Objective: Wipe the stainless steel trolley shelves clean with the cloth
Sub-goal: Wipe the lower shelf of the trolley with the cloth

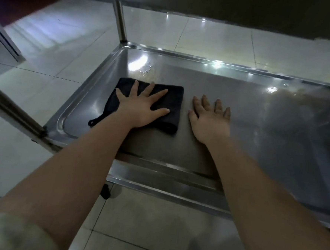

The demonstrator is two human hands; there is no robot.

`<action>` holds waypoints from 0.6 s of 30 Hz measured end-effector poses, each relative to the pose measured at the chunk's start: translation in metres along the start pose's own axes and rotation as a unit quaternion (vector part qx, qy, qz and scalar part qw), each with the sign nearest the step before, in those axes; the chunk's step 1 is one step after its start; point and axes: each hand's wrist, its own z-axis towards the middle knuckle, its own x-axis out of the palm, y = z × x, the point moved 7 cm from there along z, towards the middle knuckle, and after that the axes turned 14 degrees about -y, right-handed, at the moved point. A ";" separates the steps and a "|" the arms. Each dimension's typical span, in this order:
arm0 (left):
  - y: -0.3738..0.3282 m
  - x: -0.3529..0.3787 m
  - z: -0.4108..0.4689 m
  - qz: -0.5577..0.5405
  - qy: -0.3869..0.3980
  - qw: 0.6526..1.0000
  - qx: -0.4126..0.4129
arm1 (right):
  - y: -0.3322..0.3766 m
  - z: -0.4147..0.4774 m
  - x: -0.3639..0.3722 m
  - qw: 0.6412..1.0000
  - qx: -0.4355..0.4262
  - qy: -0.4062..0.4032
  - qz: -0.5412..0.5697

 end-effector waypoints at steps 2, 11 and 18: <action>0.002 0.002 0.033 0.008 0.003 1.000 -0.006 | -0.001 0.000 0.001 1.000 0.001 -0.005 -0.001; -0.001 0.001 0.041 0.000 0.029 1.000 0.006 | -0.002 0.002 0.002 1.000 0.002 -0.020 0.006; 0.035 -0.010 -0.105 0.005 0.067 0.997 0.034 | 0.003 0.000 -0.001 1.000 -0.016 -0.008 -0.010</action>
